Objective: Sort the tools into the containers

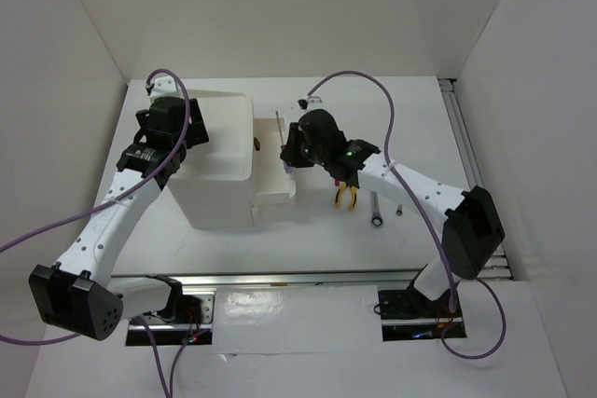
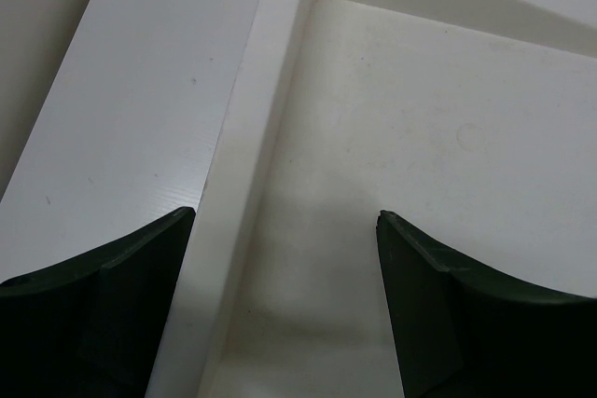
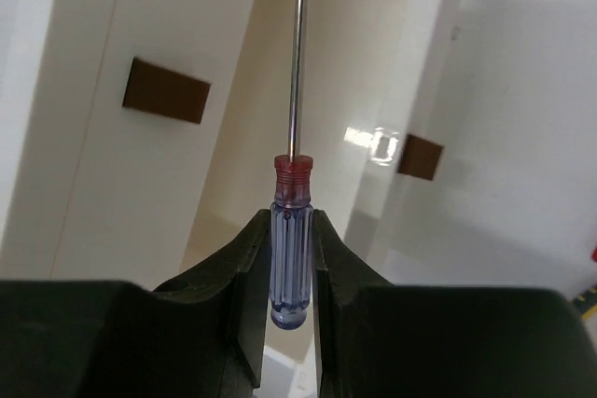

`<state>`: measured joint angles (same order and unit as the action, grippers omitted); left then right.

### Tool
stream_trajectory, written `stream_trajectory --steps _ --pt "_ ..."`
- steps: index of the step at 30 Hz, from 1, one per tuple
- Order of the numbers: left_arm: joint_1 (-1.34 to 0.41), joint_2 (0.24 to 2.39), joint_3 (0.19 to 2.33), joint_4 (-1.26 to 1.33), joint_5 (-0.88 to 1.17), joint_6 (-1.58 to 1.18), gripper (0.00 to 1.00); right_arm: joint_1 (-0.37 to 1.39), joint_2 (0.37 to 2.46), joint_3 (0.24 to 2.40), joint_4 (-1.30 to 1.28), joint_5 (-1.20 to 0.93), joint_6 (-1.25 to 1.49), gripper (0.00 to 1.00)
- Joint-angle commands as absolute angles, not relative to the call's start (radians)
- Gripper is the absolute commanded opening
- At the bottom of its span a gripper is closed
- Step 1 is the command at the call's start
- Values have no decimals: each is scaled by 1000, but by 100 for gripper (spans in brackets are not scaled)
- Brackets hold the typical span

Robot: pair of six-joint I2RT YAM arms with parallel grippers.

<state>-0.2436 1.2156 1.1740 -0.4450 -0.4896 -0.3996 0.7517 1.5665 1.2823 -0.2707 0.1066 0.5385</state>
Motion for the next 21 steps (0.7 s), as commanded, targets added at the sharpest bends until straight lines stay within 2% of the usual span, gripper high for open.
stream_trajectory --steps 1,4,5,6,7,10,11,13,18,21 --pt "-278 1269 1123 -612 -337 -422 89 791 1592 1299 -216 116 577 0" --pt "-278 1269 1123 -612 -337 -422 89 802 1606 1299 -204 117 587 3" --pt "-278 1269 1123 -612 -337 -422 89 811 1606 1290 -193 117 588 8" --pt "-278 1269 1123 -612 -337 -422 89 811 1606 1290 -193 117 588 23" --pt "-278 1269 1123 -612 -337 -422 89 821 1615 1290 -193 133 588 61" --pt "-278 1269 1123 -612 -337 -422 89 830 1602 1299 -230 178 577 70" --pt "-278 1269 1123 -612 -337 -422 89 830 1579 1299 -230 223 565 81" --pt "-278 1269 1123 -612 -337 -422 89 830 1549 1308 -253 267 546 92" --pt "-278 1269 1123 -612 -337 -422 89 715 1466 1278 -345 449 450 92" --pt "-278 1269 1123 -612 -337 -422 89 585 1466 1205 -382 405 405 87"
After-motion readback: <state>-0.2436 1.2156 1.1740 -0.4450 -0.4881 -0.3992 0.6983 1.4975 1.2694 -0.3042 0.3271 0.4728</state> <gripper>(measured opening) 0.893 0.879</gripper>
